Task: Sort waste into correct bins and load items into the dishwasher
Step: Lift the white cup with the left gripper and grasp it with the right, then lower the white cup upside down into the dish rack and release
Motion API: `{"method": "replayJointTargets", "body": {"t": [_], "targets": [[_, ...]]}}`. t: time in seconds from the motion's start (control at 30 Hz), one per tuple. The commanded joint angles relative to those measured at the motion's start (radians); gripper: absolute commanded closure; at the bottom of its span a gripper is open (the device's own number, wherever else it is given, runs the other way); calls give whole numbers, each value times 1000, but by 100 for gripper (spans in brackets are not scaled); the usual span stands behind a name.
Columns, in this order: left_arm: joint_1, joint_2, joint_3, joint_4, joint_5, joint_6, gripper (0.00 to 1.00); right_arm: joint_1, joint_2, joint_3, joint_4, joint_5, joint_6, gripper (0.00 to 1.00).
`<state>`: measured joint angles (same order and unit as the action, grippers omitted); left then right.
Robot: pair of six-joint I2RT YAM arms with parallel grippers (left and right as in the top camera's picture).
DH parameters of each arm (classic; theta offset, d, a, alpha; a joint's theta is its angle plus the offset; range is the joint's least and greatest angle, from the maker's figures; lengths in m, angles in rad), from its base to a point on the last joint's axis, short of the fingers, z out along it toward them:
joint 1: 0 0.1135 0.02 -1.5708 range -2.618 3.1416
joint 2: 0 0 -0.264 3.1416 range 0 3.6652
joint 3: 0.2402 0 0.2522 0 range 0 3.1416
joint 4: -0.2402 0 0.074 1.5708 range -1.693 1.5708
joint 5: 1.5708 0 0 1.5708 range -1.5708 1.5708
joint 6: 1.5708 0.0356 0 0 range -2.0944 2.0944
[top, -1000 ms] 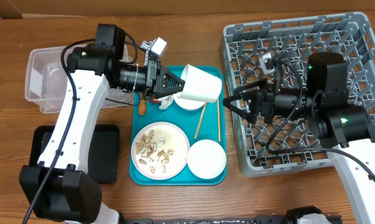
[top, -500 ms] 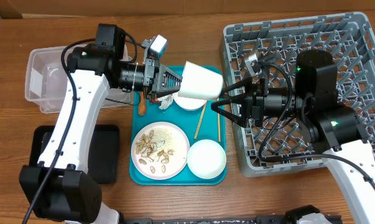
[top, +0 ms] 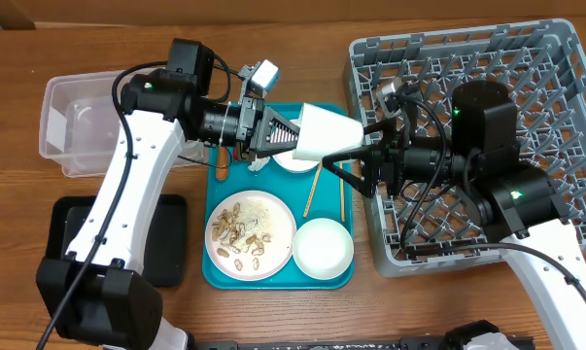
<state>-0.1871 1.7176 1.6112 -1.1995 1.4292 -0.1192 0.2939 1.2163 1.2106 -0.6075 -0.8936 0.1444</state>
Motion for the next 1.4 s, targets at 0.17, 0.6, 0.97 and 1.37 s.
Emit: {"method": "replayJointTargets", "body": {"t": [0.17,0.6,0.97,1.37], "targets": [[-6,-22,19,0,33,38,96,-14,-2,26,130,-268,-40,8],[-6,-22,19,8,33,39,96,-14,-2,26,169,-349,-4,34],[-9,-22,19,7,-133,33,0,-72,-7,26,151,-292,18,44],[-7,-22,19,-95,-362,27,0,-512,-75,28,-290,70,32,43]]}}
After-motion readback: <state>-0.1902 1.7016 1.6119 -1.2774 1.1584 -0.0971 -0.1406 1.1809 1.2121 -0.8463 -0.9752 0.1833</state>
